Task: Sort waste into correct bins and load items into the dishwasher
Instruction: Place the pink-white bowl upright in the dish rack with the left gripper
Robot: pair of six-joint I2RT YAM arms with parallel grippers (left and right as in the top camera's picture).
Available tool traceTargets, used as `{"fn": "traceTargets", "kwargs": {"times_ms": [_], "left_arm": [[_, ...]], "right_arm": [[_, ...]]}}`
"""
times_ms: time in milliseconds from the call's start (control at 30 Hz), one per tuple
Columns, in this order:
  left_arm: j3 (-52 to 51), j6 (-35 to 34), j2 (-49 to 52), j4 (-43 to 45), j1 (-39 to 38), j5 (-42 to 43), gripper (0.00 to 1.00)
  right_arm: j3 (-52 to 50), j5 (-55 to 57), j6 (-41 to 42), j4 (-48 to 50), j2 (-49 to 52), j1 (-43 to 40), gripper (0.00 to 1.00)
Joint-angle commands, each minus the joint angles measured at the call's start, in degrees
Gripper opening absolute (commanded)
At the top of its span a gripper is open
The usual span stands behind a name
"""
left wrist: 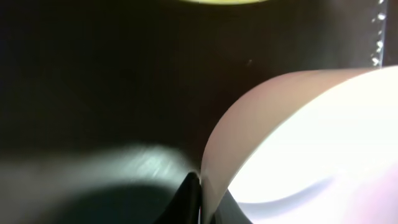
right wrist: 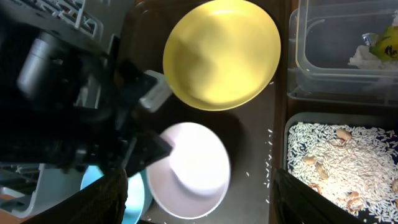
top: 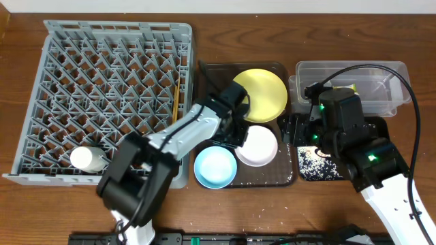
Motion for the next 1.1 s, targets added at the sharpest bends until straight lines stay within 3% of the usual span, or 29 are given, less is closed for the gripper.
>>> {"fn": "traceTargets", "kwargs": {"times_ms": [0,100,233,267,400,667,1067], "left_arm": [[4.42,-1.40,-9.20,-4.42,3.02,-9.05,0.08],[4.81,-1.40,-15.50,-7.87,5.27,-22.82,0.07],[4.81,-1.36,-22.60,-9.46,7.80,-50.88,0.07],[4.81,-1.33,-24.09,-9.20,8.57,-62.79,0.08],[4.35,-1.33,-23.06,-8.61,12.00,-81.81,0.07],[2.69,-1.36,-13.84,-5.92,19.89,-89.00,0.08],[2.69,-1.36,-2.51,-4.52,16.48,-88.94,0.08]], "right_arm": [[-0.02,-0.04,0.24,-0.02,0.33,-0.22,0.72],[-0.02,-0.04,0.24,0.00,0.33,-0.22,0.72],[0.00,-0.02,0.22,0.04,0.33,-0.22,0.72],[0.00,-0.02,0.22,0.17,0.33,-0.22,0.72],[0.00,-0.02,0.22,0.20,0.33,-0.22,0.73],[-0.02,-0.04,0.22,0.44,0.33,-0.22,0.73],[0.00,-0.02,0.22,0.44,0.33,-0.22,0.73]]}}
